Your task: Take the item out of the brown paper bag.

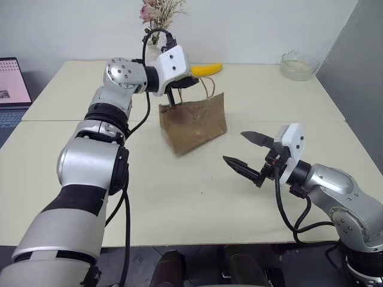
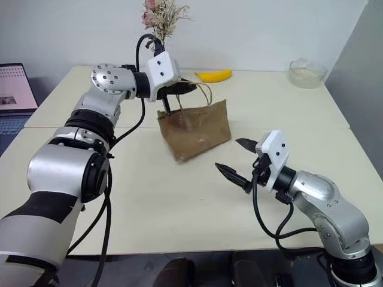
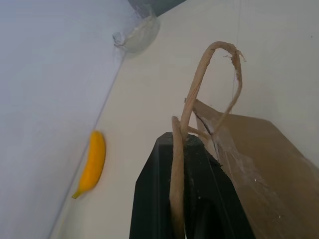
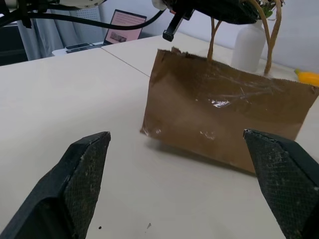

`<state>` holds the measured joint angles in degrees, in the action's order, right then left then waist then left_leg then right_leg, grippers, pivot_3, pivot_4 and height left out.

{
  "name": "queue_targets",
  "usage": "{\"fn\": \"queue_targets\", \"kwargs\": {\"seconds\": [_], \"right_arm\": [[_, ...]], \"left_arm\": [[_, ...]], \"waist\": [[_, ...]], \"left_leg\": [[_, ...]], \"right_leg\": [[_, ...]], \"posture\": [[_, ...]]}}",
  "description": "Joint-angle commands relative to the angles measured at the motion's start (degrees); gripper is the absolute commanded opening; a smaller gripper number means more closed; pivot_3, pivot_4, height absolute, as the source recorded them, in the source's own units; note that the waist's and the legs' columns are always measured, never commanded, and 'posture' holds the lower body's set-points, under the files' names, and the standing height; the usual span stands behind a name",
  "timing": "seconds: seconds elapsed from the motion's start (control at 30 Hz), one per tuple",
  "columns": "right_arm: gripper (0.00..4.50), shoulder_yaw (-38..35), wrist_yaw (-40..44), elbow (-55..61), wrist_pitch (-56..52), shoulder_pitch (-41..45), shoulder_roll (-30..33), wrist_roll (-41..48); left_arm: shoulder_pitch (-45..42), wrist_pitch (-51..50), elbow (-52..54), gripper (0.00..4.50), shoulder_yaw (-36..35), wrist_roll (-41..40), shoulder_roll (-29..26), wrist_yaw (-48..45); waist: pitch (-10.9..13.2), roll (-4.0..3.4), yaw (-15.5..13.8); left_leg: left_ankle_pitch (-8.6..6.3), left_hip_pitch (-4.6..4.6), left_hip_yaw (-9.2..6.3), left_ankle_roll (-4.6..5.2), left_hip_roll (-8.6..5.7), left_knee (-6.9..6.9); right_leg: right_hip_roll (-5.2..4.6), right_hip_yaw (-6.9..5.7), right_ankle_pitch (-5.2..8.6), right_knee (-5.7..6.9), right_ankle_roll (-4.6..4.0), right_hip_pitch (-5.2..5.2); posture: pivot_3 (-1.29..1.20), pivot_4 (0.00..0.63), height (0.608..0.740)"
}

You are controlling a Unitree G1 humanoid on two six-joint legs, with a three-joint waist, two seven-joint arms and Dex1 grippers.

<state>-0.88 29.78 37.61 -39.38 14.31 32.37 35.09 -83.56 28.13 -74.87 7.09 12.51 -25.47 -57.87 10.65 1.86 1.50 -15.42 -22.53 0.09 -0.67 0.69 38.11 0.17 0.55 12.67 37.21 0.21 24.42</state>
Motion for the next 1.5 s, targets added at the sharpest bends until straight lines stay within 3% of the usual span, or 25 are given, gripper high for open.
{"fn": "queue_targets", "kwargs": {"seconds": [0.03, 0.47, 0.9, 1.03, 1.33, 1.5], "right_arm": [[4.50, -1.6, -1.2, 1.0, -0.2, 1.2, -0.7, 1.0], [4.50, -0.8, -2.9, 1.8, -2.2, 1.2, -1.5, 1.0], [4.50, -0.3, -2.1, 1.4, -2.3, 1.9, -1.6, 1.0], [4.50, -0.1, -1.9, 1.2, -2.2, 2.0, -1.6, 1.0], [4.50, 0.5, -1.2, 0.2, -1.5, 2.5, -1.7, 0.6], [4.50, 1.2, -0.3, -0.2, -1.1, 2.8, -1.7, 0.1]], "left_arm": [[-2.4, 2.2, 0.5, 0.02, 0.1, 0.7, 0.2, 2.0], [0.7, 7.7, -0.3, 0.02, 3.2, 6.3, -0.9, 9.7], [1.0, 3.4, -0.3, 0.02, -0.1, 2.0, -0.4, 4.9], [1.2, -0.4, 0.2, 0.87, -2.4, -0.9, -0.1, 0.5], [2.9, -16.2, 3.6, 3.71, -9.6, -10.8, -1.2, -10.5], [6.4, -22.6, 9.2, 3.71, -11.5, -13.9, -2.7, -11.8]], "waist": [[0.0, 0.00, 0.0], [0.0, 0.00, 0.0], [0.0, 0.00, 0.0], [0.0, 0.00, 0.0], [0.0, 0.00, 0.1], [0.0, 0.00, 0.1]], "left_leg": [[0.00, 0.00, 0.00, 0.00, 0.00, 0.00], [0.00, 0.02, 0.01, 0.00, 0.00, 0.01], [0.00, 0.03, 0.02, 0.00, 0.00, 0.04], [0.00, 0.04, 0.02, 0.00, -0.01, 0.08], [0.00, 0.06, 0.01, 0.00, -0.01, 0.23], [0.00, 0.14, 0.01, 0.00, 0.01, 0.42]], "right_leg": [[0.00, 0.00, 0.00, 0.00, 0.00, 0.00], [0.00, 0.03, -0.01, 0.04, 0.01, 0.00], [0.00, 0.03, -0.01, 0.10, 0.01, 0.00], [0.00, 0.02, -0.01, 0.13, 0.01, 0.00], [0.01, 0.03, -0.01, 0.36, 0.01, 0.00], [0.04, 0.09, -0.01, 0.62, 0.00, 0.00]], "posture": [[0.00, 0.150, 0.740], [0.00, 0.150, 0.740], [0.00, 0.150, 0.740], [0.00, 0.150, 0.740], [0.00, 0.150, 0.740], [0.00, 0.150, 0.740]]}}
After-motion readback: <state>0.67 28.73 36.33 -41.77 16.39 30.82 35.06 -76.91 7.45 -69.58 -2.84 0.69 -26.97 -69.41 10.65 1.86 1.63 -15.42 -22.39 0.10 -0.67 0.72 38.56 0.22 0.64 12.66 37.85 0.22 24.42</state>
